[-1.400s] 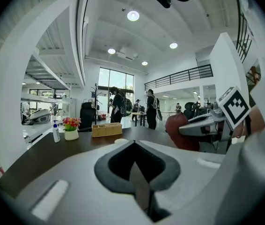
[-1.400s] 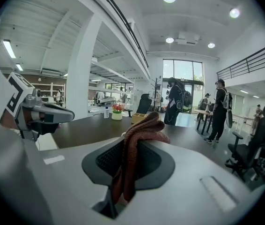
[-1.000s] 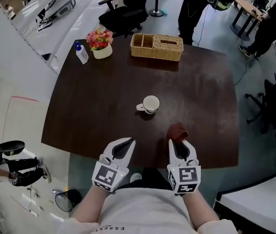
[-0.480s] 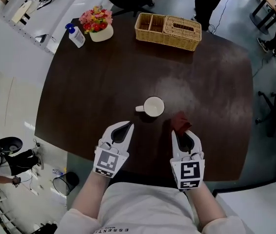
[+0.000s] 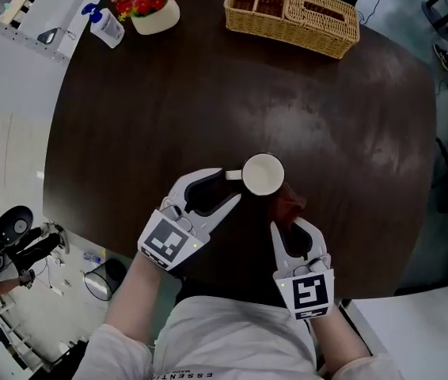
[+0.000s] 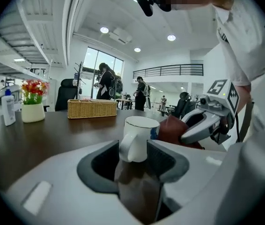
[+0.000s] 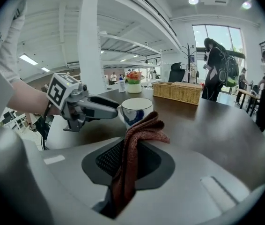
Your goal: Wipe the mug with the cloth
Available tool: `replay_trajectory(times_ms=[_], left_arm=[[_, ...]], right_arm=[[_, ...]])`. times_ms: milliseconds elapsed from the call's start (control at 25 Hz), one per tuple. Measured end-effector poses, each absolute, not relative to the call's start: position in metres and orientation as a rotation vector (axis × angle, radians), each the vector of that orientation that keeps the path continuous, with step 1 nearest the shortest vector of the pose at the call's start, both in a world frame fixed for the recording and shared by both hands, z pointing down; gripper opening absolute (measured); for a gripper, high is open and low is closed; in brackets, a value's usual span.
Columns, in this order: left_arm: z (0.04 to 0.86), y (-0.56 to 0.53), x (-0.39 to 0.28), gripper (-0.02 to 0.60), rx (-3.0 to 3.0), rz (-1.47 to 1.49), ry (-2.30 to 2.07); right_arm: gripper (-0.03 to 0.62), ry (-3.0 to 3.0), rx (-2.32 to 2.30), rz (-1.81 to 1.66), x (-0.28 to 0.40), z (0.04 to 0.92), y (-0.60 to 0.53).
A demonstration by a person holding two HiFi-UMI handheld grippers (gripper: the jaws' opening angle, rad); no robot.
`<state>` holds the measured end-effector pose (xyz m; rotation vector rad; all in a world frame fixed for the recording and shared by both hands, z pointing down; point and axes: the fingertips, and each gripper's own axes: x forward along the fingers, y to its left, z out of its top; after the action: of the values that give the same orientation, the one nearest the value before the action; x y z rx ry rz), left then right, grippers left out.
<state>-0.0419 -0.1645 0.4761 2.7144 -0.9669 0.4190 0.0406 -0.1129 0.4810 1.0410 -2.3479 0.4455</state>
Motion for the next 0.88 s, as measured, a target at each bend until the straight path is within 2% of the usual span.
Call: replay_trajectory(times_ms=[400,480,520,880], left_arm=[[0.491,-0.176,-0.028,0.16,2.904,0.51,-0.661],[0.492,-0.176,-0.029,0.127,2.936,0.544,-0.631],[0.493,-0.175,-0.029,0.08,2.947,0.56,-0.618],[0.499,-0.166,-0.03,0.077,2.971,0.641,-0.493]], right_arm=[[0.082,-2.399,0.898,0.492,0.013,0.496,-0.104],[0.082,-2.423,0.878,0.496,0.005,0.495,-0.103],[0.081,-2.431,0.86,0.492,0.001,0.494,-0.102],[0.081,-2.513,0.62,0.436,-0.047,0.481,-0.096]])
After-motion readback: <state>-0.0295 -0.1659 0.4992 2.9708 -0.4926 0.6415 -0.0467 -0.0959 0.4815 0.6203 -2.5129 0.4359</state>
